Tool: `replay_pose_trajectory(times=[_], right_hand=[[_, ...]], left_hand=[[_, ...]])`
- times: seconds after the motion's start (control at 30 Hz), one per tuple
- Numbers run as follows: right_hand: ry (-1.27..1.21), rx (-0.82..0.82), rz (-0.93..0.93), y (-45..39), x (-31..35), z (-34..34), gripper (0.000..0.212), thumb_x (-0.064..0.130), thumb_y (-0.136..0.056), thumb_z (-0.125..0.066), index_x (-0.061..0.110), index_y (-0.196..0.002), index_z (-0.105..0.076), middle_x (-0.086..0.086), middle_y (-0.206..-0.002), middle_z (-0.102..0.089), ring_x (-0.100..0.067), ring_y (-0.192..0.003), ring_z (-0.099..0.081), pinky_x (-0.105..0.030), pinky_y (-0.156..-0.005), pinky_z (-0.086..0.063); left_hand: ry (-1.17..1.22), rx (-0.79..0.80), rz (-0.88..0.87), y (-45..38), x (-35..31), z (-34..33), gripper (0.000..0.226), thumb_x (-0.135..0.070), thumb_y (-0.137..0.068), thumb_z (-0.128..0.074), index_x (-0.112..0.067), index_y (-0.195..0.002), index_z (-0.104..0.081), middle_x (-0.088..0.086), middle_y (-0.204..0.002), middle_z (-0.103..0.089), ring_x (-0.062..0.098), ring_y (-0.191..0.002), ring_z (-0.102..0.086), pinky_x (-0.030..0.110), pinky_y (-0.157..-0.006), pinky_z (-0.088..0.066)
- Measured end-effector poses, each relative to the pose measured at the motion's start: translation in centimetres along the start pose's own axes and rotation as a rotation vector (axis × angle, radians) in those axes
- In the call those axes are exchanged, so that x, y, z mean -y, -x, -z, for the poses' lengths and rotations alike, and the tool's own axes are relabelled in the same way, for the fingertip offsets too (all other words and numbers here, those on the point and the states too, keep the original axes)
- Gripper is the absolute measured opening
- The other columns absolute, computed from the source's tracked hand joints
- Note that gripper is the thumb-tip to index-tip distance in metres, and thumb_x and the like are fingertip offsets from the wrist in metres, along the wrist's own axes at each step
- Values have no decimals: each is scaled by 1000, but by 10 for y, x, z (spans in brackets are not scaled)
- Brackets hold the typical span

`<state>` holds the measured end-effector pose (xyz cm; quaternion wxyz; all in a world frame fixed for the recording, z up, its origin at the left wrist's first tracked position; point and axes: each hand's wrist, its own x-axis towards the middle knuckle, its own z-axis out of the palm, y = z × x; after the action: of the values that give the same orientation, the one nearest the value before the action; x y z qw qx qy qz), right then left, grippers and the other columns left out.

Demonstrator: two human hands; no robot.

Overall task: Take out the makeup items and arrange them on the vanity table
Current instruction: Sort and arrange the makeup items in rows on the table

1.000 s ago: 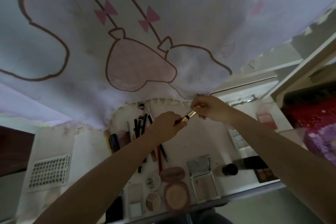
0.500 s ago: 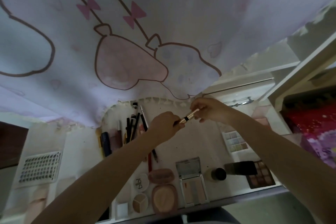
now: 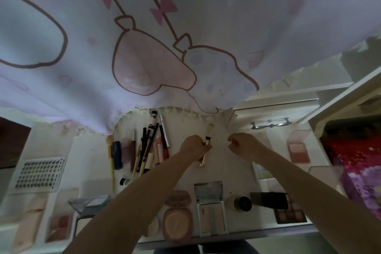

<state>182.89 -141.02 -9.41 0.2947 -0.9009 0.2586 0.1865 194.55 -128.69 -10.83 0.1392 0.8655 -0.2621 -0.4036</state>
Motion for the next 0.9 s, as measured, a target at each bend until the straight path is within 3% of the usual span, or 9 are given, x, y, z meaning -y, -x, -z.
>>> replay_pose_trajectory(times=[0.07,0.13,0.27,0.37,0.43,0.57,0.67,0.77,0.9], right_hand=[[197,112,36,2,-6,-14,44,22,-91,-46,8,-133,-39,-14,-134,-41,-27,-122,-42,-29,-101,-34],[361,176,78,2,-10,-25,46,24,-89,-48,7,-131,-39,-14,-136,-34,-28,-124,-37,-33,-104,-34],[519,246,119,-1,-12,-24,50,27,-87,-52,10,-132,-39,-16,-141,-25,-30,-127,-32,-35,-106,-31],[500,269,118,0,-15,-17,57,27,-86,-54,14,-138,-33,-14,-146,-16,-31,-133,-25,-35,-110,-26],[501,292,111,0,-14,-16,60,29,-86,-55,14,-139,-30,-15,-146,-15,-32,-133,-23,-35,-110,-26],[568,286,103,-1,-5,-13,49,30,-89,-50,10,-132,-39,-15,-138,-28,-31,-124,-36,-35,-103,-33],[542,167,87,-5,10,-8,34,24,-93,-41,4,-119,-51,-16,-125,-47,-28,-114,-50,-33,-91,-41],[487,80,138,-15,42,-12,32,23,-94,-38,2,-109,-56,-17,-117,-55,-27,-108,-53,-32,-83,-43],[169,82,160,-47,105,-32,23,22,-93,-45,5,-97,-59,-17,-110,-61,-25,-101,-55,-27,-68,-36]], left_hand=[[60,-7,51,-5,-6,-9,44,-33,-89,-55,-14,-52,-39,0,-57,-45,12,-58,-51,21,-58,-43],[104,-18,72,-10,-13,-16,39,-35,-88,-57,-12,-58,-44,4,-67,-52,22,-82,-62,30,-76,-50],[189,-63,68,-17,-18,-21,35,-36,-86,-59,-1,-93,-62,9,-81,-58,27,-99,-63,33,-83,-49],[177,-69,48,-15,-20,-22,32,-38,-86,-59,-7,-77,-55,0,-64,-46,27,-98,-62,32,-83,-48],[152,-66,35,-12,-18,-21,34,-38,-86,-58,-5,-80,-59,5,-68,-52,27,-98,-62,31,-82,-47],[111,-100,-13,3,5,-10,35,-28,-93,-49,3,-106,-58,17,-113,-59,27,-107,-54,30,-83,-42],[25,-186,-80,20,30,10,31,-25,-95,-44,2,-103,-58,16,-108,-61,27,-101,-55,27,-78,-39],[28,-282,-77,36,62,35,25,-23,-94,-46,-3,-97,-60,13,-99,-64,25,-91,-58,29,-78,-42],[89,-379,-20,56,108,66,21,-16,-92,-46,-3,-96,-62,8,-89,-62,23,-83,-59,30,-76,-47]])
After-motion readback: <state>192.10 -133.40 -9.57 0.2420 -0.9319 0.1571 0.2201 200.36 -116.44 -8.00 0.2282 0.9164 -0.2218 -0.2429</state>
